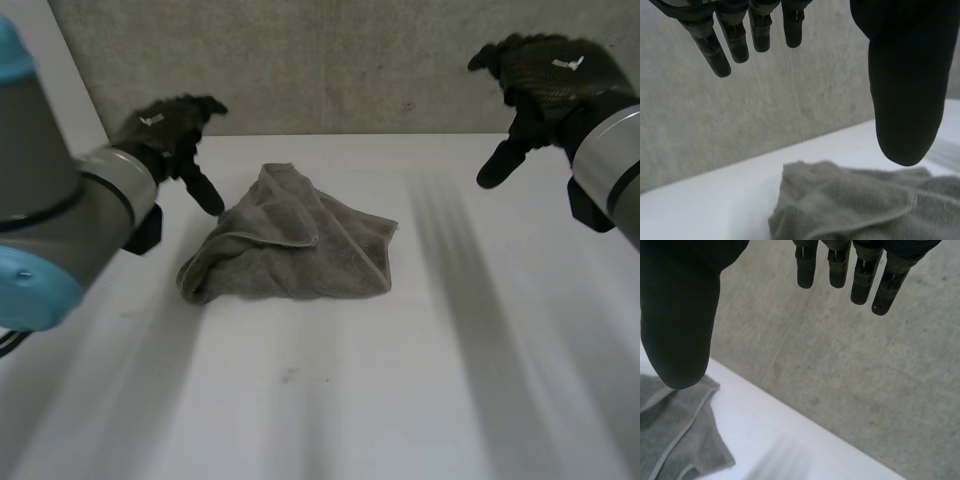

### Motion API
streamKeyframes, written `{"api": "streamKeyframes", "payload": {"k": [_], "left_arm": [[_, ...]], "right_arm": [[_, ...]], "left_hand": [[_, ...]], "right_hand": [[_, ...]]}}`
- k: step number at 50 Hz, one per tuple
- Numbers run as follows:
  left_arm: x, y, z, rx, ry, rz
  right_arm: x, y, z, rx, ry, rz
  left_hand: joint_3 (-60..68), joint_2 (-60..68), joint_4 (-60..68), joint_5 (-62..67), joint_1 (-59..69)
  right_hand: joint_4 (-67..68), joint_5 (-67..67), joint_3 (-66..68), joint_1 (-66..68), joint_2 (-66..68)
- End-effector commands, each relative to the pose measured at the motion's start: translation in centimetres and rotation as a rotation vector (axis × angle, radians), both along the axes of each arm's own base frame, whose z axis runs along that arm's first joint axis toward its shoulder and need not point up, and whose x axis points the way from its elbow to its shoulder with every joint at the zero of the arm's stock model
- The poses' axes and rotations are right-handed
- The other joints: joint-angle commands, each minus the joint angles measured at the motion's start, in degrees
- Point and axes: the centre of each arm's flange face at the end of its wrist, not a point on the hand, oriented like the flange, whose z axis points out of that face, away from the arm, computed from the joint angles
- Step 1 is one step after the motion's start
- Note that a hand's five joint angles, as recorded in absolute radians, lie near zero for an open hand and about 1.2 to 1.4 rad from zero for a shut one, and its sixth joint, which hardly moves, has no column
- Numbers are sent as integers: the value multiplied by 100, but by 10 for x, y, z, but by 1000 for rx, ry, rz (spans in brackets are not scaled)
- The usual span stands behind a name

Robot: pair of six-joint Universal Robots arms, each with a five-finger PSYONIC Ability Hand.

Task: Fold the laundry

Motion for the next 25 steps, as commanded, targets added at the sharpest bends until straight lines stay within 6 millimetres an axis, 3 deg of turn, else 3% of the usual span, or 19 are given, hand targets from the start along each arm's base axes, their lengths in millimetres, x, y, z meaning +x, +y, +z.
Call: {"api": "streamKeyframes", "payload": {"k": [1, 3, 6, 10, 14, 17, 19, 20, 22, 25], "left_arm": [[-12, -26, -60, 70, -38, 2], [-15, -33, -83, 97, -51, 2], [-16, -37, -93, 107, -56, 5], [-19, -47, -123, 118, -79, 5], [-19, -57, -147, 81, -175, -5], [-18, -60, -155, 65, -222, -13], [-20, -64, -161, 14, -299, -30], [-20, -64, -161, 14, -300, -30], [-22, -70, -159, -54, -332, -33], [-24, -73, -157, -90, -338, -32]], "right_arm": [[7, -16, -39, 89, 82, 3], [9, -19, -48, 112, 97, 5], [12, -25, -70, 165, 123, 9], [15, -33, -104, 232, 153, 14], [16, -37, -126, 278, 169, 24], [17, -37, -143, 324, 182, 47], [18, -37, -150, 343, 187, 58], [18, -36, -154, 355, 189, 67], [18, -35, -159, 362, 191, 70], [20, -36, -165, 364, 192, 75]], "left_hand": [[1467, 1466, 1478, 1449, 1470], [1669, 1668, 1680, 1651, 1672], [1669, 1668, 1680, 1651, 1672], [1669, 1668, 1680, 1651, 1672], [1752, 1752, 1763, 1734, 1755], [2106, 2106, 2117, 2088, 2109], [3344, 3344, 3355, 3326, 3347], [3351, 3350, 3362, 3333, 3354], [5343, 5343, 5354, 5325, 5346], [5723, 5722, 5734, 5705, 5725]], "right_hand": [[-341, -375, -159, -39, -230], [-341, -375, -159, -39, -230], [-341, -375, -159, -39, -230], [-341, -375, -159, -39, -230], [-341, -375, -159, -39, -230], [-341, -375, -159, -39, -230], [-341, -375, -159, -39, -230], [-341, -375, -159, -39, -230], [-341, -375, -159, -39, -230], [-341, -375, -159, -39, -230]]}}
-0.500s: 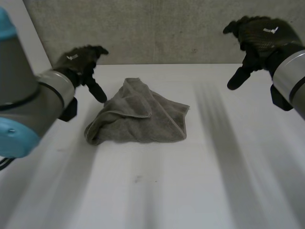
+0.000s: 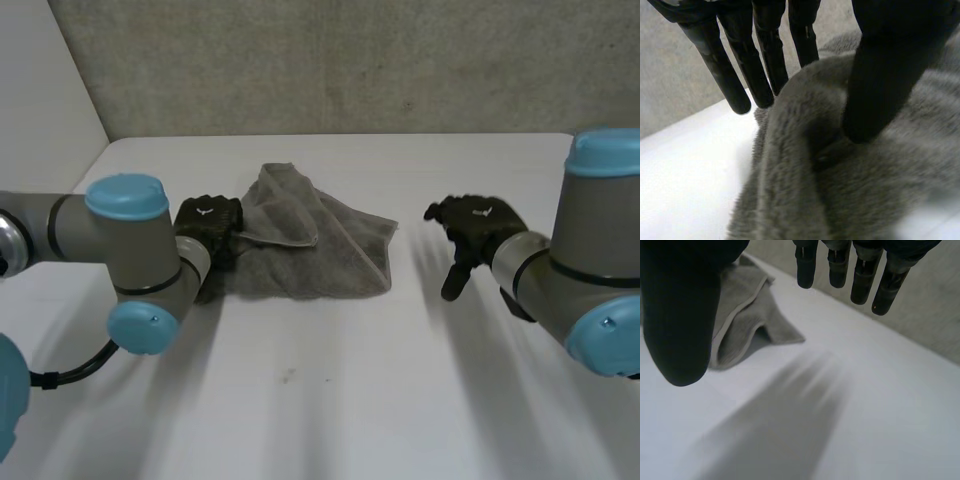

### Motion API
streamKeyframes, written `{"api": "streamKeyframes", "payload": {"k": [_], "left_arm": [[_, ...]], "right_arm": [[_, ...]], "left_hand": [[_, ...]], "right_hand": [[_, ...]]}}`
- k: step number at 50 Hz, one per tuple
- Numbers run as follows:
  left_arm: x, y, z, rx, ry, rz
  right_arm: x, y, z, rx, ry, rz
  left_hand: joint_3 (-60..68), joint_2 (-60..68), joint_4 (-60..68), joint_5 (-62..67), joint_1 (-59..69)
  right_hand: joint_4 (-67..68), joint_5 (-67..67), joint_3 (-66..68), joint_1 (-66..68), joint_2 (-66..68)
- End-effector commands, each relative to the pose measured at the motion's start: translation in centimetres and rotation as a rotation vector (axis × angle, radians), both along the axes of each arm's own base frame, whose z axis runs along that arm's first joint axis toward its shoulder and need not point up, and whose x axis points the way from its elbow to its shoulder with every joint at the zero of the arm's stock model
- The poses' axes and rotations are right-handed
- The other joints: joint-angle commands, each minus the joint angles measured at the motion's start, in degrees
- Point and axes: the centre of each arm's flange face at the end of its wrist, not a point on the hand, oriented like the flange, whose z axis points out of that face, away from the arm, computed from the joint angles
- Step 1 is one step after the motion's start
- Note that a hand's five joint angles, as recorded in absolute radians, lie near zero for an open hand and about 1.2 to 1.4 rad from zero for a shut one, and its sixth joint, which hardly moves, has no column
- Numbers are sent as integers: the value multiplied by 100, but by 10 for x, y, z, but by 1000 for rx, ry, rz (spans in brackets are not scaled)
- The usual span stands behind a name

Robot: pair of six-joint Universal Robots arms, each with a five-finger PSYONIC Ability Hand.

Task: Fold the laundry

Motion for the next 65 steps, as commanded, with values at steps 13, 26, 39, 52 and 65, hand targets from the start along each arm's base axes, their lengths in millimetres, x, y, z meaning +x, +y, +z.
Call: {"api": "streamKeyframes", "payload": {"k": [13, 26, 39, 52, 65], "left_arm": [[1, 8, 94, -265, 70, -2], [3, 80, 205, -326, 367, -75], [-3, 146, 261, -420, 457, -194], [8, 145, 273, -463, 468, -161], [32, 76, 195, -302, 444, 13]], "right_arm": [[9, -14, 4, -48, -50, 9], [47, -33, -19, 165, -425, 9], [117, -6, -77, 426, -605, 118], [101, -31, -12, 177, -613, 87], [34, -23, 129, -418, -514, 144]], "left_hand": [[3889, 3887, 3954, 3963, 3825], [3889, 3887, 3954, 3963, 3825], [3889, 3887, 3954, 3963, 3825], [3889, 3887, 3954, 3963, 3825], [3889, 3887, 3954, 3963, 3825]], "right_hand": [[-341, -375, -159, -39, -231], [-341, -375, -159, -39, -231], [-341, -375, -159, -39, -231], [6659, 6625, 6841, 6961, 6769], [6659, 6625, 6841, 6961, 6769]]}}
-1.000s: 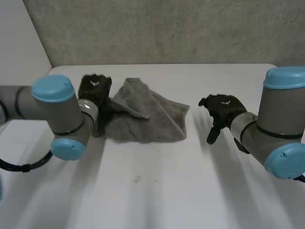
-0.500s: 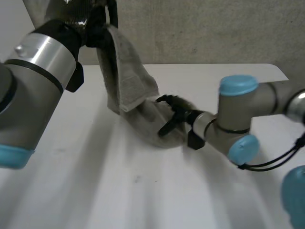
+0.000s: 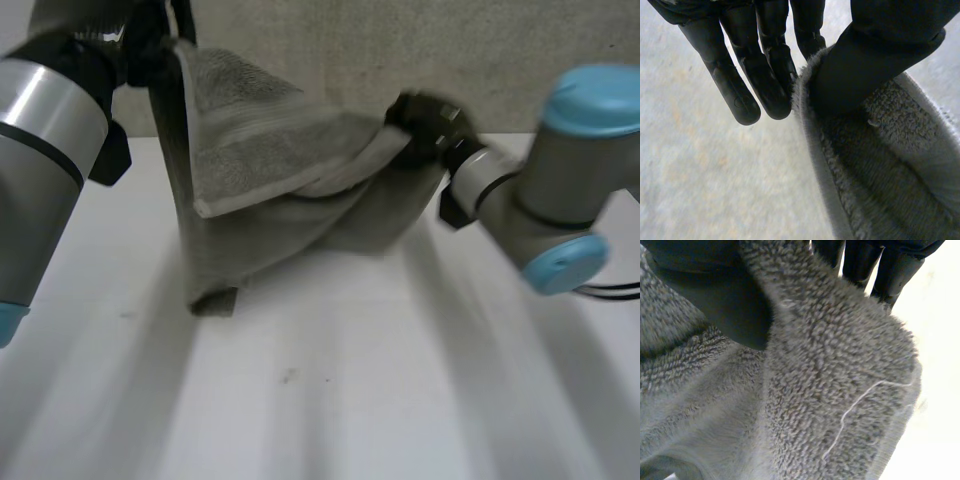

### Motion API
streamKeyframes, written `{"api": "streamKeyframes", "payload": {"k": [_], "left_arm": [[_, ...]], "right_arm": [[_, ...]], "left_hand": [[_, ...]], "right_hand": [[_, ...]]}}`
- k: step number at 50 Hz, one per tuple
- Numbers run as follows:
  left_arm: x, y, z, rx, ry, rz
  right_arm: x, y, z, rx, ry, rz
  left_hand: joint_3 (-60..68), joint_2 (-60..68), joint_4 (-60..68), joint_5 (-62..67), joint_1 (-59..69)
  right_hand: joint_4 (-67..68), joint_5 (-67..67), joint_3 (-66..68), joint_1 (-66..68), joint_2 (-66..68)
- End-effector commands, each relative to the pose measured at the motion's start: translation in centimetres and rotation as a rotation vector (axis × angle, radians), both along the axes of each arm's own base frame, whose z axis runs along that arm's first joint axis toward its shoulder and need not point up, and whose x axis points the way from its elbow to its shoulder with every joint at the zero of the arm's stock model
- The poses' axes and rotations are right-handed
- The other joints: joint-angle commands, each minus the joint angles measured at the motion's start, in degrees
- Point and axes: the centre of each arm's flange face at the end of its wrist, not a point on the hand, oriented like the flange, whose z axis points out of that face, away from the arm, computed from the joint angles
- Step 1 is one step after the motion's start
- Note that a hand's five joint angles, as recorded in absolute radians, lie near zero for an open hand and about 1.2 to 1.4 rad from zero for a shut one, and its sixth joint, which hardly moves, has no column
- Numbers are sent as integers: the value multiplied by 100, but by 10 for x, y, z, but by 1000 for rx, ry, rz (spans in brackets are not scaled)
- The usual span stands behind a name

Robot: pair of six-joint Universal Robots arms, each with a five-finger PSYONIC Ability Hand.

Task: Fold the laundry

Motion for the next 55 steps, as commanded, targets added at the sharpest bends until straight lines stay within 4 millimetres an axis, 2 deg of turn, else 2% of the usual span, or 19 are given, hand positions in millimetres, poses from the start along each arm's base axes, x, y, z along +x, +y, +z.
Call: {"api": "streamKeyframes", "payload": {"k": [1, 4, 8, 9, 11, 12, 14, 15, 21, 22, 23, 24, 28, 30, 33, 39, 46, 51, 55], "left_arm": [[5, -32, -46, 111, 28, 37], [4, -42, -69, 168, 78, 34], [9, -55, -124, 322, 134, 61], [9, -55, -124, 322, 134, 61], [11, -54, -165, 440, 132, 80], [11, -54, -165, 441, 131, 80], [14, -49, -196, 535, 105, 98], [14, -49, -196, 535, 105, 98], [23, -32, -225, 637, 59, 122], [26, -29, -227, 647, 54, 130], [26, -29, -227, 647, 54, 130], [30, -29, -226, 649, 45, 139], [40, -29, -218, 648, 49, 164], [45, -28, -205, 636, 57, 176], [46, -27, -198, 629, 59, 175], [46, -19, -164, 545, 40, 152], [39, -8, -123, 371, -33, 97], [18, -5, -111, 320, -53, -48], [1, -7, -117, 333, -76, -172]], "right_arm": [[-20, 26, 63, -278, 63, -26], [-19, 36, 68, -324, 139, -11], [-3, 55, 55, -349, 285, 94], [-3, 55, 55, -349, 286, 95], [21, 68, 22, -319, 407, 201], [21, 68, 21, -319, 408, 201], [40, 82, -20, -267, 534, 298], [41, 82, -20, -267, 535, 299], [53, 103, -87, -136, 690, 420], [52, 105, -94, -112, 702, 429], [52, 105, -94, -112, 702, 429], [51, 107, -98, -98, 707, 435], [50, 111, -97, -89, 706, 439], [46, 113, -83, -93, 679, 422], [40, 115, -66, -72, 624, 388], [27, 120, -44, 11, 508, 322], [-25, 97, -39, 193, 369, 165], [-48, 100, -35, 215, 356, 131], [-65, 97, -37, 236, 345, 105]], "left_hand": [[1031, 1026, 1028, 1092, 1225], [1031, 1026, 1028, 1092, 1225], [1031, 1026, 1028, 1092, 1225], [1031, 1026, 1028, 1092, 1225], [1031, 1026, 1028, 1092, 1225], [1031, 1026, 1028, 1092, 1225], [1031, 1026, 1028, 1092, 1225], [1031, 1026, 1028, 1092, 1225], [1031, 1026, 1028, 1092, 1225], [-432, -437, -436, -371, -238], [-447, -452, -450, -385, -253], [-2129, -2134, -2132, -2068, -1935], [-3256, -3261, -3260, -3195, -3062], [-3707, -3712, -3710, -3646, -3513], [-4147, -4152, -4151, -4086, -3953], [-5325, -5330, -5329, -5264, -5131], [-5393, -5398, -5396, -5332, -5199], [-5342, -5347, -5346, -5281, -5148], [-5325, -5330, -5329, -5264, -5131]], "right_hand": [[1198, 1464, 1229, 2442, 1264], [1198, 1464, 1229, 2442, 1264], [1198, 1464, 1229, 2442, 1264], [1198, 1464, 1229, 2442, 1264], [1198, 1464, 1229, 2442, 1264], [1198, 1464, 1229, 2442, 1264], [1198, 1464, 1229, 2442, 1264], [1198, 1464, 1229, 2442, 1264], [1198, 1464, 1229, 2442, 1264], [1198, 1464, 1229, 2442, 1264], [1198, 1464, 1229, 2442, 1264], [1198, 1464, 1229, 2442, 1264], [111, 376, 142, 1354, 177], [-3354, -3088, -3322, -2110, -3288], [-5098, -4832, -5066, -3854, -5032], [-5802, -5536, -5771, -4558, -5736], [-5802, -5536, -5771, -4558, -5736], [-5802, -5536, -5771, -4558, -5736], [-5802, -5536, -5771, -4558, -5736]]}}
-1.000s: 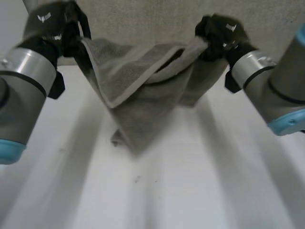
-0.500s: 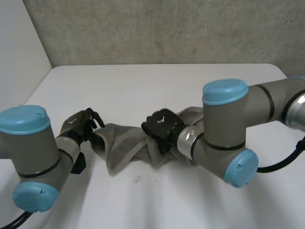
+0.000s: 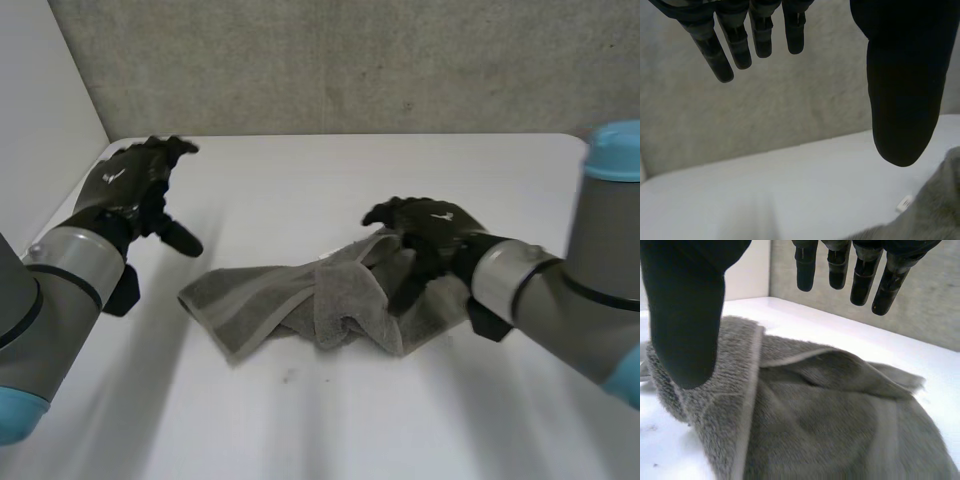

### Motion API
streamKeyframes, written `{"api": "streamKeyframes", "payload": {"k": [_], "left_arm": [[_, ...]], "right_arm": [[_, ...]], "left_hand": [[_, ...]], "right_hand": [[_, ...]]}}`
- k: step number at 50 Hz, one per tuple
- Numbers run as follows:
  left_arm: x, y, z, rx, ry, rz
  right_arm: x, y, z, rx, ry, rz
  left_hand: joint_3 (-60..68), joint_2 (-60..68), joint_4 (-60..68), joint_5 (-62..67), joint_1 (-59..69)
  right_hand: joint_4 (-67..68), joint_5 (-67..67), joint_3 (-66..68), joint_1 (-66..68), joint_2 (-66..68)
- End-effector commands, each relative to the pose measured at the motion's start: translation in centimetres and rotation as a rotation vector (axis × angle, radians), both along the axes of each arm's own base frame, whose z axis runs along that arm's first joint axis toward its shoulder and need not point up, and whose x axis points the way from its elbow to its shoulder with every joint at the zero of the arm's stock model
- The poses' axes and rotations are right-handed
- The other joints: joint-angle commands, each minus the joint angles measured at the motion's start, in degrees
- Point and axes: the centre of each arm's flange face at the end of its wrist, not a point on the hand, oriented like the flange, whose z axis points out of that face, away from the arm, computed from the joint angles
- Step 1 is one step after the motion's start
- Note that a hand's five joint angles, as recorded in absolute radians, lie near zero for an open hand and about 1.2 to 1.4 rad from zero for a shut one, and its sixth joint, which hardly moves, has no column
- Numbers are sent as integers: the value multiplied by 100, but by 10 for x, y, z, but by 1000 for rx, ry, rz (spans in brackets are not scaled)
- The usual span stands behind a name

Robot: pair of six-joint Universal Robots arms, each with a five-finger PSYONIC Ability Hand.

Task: Fold the laundry

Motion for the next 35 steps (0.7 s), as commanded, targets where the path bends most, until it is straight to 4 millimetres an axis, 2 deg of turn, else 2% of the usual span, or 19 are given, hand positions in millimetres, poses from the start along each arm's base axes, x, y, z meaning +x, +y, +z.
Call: {"api": "streamKeyframes", "payload": {"k": [1, 10, 16, 19, 22, 23, 28, 35], "left_arm": [[-38, -3, -5, 3, -1, -267], [-75, -25, -26, -16, -72, -482], [-90, -25, -41, -48, -154, -556], [-97, -22, -52, -45, -202, -596], [-99, -16, -73, 8, -262, -643], [-99, -16, -73, 9, -263, -643], [-104, 0, -95, 68, -355, -720], [-110, 16, -100, 26, -454, -781]], "right_arm": [[-36, -3, -2, 29, -12, -62], [-66, -10, 2, -15, -35, -130], [-78, -12, -8, -31, 33, -145], [-80, -12, -11, -34, 54, -143], [-84, -8, -20, -21, 94, -140], [-84, -8, -20, -21, 94, -140], [-88, -8, -25, -6, 103, -152], [-87, -10, -31, 3, 107, -148]], "left_hand": [[218, 231, 227, 239, 180], [738, 751, 747, 759, 700], [958, 971, 967, 980, 920], [1009, 1022, 1018, 1030, 971], [1009, 1022, 1018, 1030, 971], [1009, 1022, 1018, 1030, 971], [992, 1005, 1001, 1013, 954], [1175, 1188, 1184, 1197, 1137]], "right_hand": [[-345, -413, -223, -194, -311], [-345, -413, -223, -194, -311], [-345, -413, -223, -194, -311], [-345, -413, -223, -194, -311], [-345, -413, -223, -194, -311], [-345, -413, -223, -194, -311], [-345, -413, -223, -194, -311], [-345, -413, -223, -194, -311]]}}
